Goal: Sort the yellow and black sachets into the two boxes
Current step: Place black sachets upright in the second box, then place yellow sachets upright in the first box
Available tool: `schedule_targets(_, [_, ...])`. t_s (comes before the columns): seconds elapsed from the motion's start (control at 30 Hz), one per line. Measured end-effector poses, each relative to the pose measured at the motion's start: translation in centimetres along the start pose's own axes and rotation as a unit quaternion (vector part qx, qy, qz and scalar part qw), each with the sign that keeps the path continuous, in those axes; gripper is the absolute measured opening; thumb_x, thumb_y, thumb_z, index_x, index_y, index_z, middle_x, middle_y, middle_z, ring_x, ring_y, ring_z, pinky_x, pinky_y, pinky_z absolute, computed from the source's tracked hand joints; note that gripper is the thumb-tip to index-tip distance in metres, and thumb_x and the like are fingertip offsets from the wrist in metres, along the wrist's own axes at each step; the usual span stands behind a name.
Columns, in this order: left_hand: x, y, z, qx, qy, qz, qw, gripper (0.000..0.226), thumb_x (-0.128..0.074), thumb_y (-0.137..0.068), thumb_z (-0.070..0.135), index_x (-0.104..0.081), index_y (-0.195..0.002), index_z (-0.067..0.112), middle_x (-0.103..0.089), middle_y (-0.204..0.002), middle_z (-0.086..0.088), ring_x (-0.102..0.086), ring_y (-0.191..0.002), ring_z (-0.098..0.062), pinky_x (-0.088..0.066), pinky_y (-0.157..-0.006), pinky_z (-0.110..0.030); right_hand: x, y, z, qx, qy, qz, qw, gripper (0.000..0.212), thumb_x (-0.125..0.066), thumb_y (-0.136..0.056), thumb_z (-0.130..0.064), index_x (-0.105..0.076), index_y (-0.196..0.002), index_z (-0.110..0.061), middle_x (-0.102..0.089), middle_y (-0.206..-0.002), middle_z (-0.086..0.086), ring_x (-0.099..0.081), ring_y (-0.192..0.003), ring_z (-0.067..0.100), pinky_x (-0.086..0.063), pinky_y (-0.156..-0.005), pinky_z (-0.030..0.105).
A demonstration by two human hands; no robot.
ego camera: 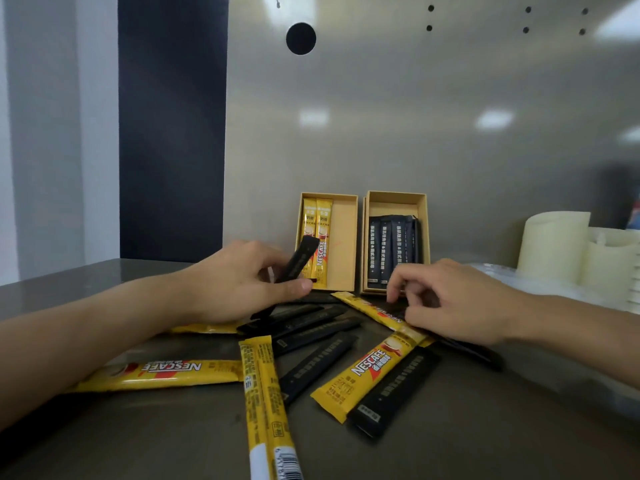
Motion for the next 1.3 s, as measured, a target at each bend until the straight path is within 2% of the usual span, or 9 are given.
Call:
schedule_targets(0.07, [-0.4, 0.1, -0.1, 0.002, 0.027, -0.029, 0.999, 0.040, -0.053, -0.085, 0.063, -0.071, -0.103, 0.032, -0.071, -0.097, 0.007, -0.066, -0.092, -0.011, -0.055, -0.081, -0.031, 1.0, 0.1, -0.2, -0.018, 0.070, 0.042, 0.997, 0.023, -0.049, -0.089, -0.054, -0.063, -0.091, -0.035, -0.066, -0.080, -0.012, -0.059, -0.074, 0.002, -0.045, -0.065, 0.022])
schedule_targets(0.2, [-0.9, 0.3, -0.1, 0.011, 0.070, -0.044, 0.997, 0.065, -0.039, -0.081, 0.082, -0.077, -0.097, 0.033, -0.074, -0.096, 0.014, -0.067, -0.096, -0.003, -0.051, -0.090, -0.031, 0.8, -0.3, -1.1, -0.030, 0.048, 0.059, 0.997, 0.045, -0.043, -0.086, -0.072, -0.067, -0.093, -0.035, -0.061, -0.089, -0.016, -0.059, -0.081, 0.001, -0.050, -0.069, 0.022])
schedule_targets(0.37, [-1.2, 0.4, 0.3, -0.002, 0.096, -0.056, 0.994, 0.089, -0.022, -0.062, 0.100, -0.077, -0.093, 0.037, -0.073, -0.089, 0.020, -0.067, -0.093, 0.001, -0.048, -0.102, -0.037, -2.0, -0.9, -0.2, -0.091, -0.067, -0.013, 0.994, 0.027, -0.067, -0.089, -0.053, -0.070, -0.102, -0.030, -0.066, -0.083, -0.009, -0.059, -0.069, 0.003, -0.047, -0.060, 0.018])
schedule_targets(0.5, [-0.7, 0.6, 1.1, -0.040, 0.069, -0.038, 0.996, 0.100, -0.027, -0.053, 0.105, -0.075, -0.104, 0.033, -0.073, -0.097, 0.016, -0.066, -0.098, -0.006, -0.052, -0.096, -0.044, -2.2, -0.9, 0.1, -0.102, -0.144, -0.032, 0.984, 0.023, -0.072, -0.089, -0.040, -0.072, -0.107, -0.026, -0.069, -0.084, -0.007, -0.062, -0.075, 0.003, -0.048, -0.066, 0.019])
schedule_targets(0.57, [-0.2, 0.6, 1.6, -0.072, 0.074, -0.020, 0.994, 0.097, -0.029, -0.056, 0.103, -0.075, -0.105, 0.034, -0.072, -0.101, 0.012, -0.065, -0.101, -0.011, -0.051, -0.094, -0.047, -2.3, -0.8, -0.1, -0.096, -0.162, -0.028, 0.982, 0.020, -0.073, -0.089, -0.034, -0.072, -0.107, -0.026, -0.069, -0.084, -0.005, -0.061, -0.076, 0.003, -0.052, -0.068, 0.023])
schedule_targets(0.67, [0.7, 0.5, 1.7, -0.086, 0.128, 0.020, 0.988, 0.092, -0.020, -0.064, 0.101, -0.075, -0.102, 0.037, -0.072, -0.100, 0.007, -0.065, -0.095, -0.009, -0.047, -0.086, -0.036, -1.4, -0.6, -0.6, -0.068, -0.190, 0.053, 0.978, 0.013, -0.070, -0.091, -0.032, -0.070, -0.102, -0.025, -0.066, -0.086, -0.006, -0.060, -0.076, 0.006, -0.054, -0.074, 0.034])
schedule_targets(0.9, [1.4, 0.5, 0.9, -0.042, 0.083, 0.094, 0.991, 0.049, -0.034, -0.086, 0.069, -0.065, -0.106, 0.037, -0.071, -0.096, 0.013, -0.067, -0.087, -0.007, -0.055, -0.090, -0.042, 0.7, 0.6, -3.0, -0.015, -0.219, 0.200, 0.955, 0.018, -0.061, -0.091, -0.049, -0.059, -0.102, -0.036, -0.063, -0.087, -0.010, -0.059, -0.081, 0.002, -0.049, -0.069, 0.016])
schedule_targets(1.07, [1.1, 0.5, 1.2, -0.040, 0.085, 0.089, 0.992, 0.050, -0.038, -0.081, 0.071, -0.063, -0.110, 0.039, -0.072, -0.097, 0.015, -0.066, -0.086, -0.004, -0.057, -0.085, -0.036, 1.4, 1.2, -3.1, -0.015, -0.229, 0.221, 0.948, 0.025, -0.060, -0.088, -0.053, -0.056, -0.101, -0.033, -0.063, -0.077, 0.000, -0.056, -0.063, 0.002, -0.047, -0.061, 0.016])
schedule_targets(1.3, [0.8, 0.3, 1.3, -0.036, 0.084, 0.078, 0.993, 0.047, -0.042, -0.081, 0.068, -0.066, -0.108, 0.039, -0.072, -0.099, 0.013, -0.066, -0.087, -0.005, -0.057, -0.085, -0.036, 1.2, 1.1, -2.9, -0.023, -0.291, 0.214, 0.932, 0.032, -0.067, -0.074, -0.053, -0.056, -0.096, -0.032, -0.068, -0.085, -0.024, -0.066, -0.070, 0.004, -0.055, -0.059, 0.020])
Point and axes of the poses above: each hand's wrist, its own y-axis away from the middle knuckle, its own x-axis out of the back of the hand, z = x × y, the point moved 9 cm from there along -y, towards the middle knuckle
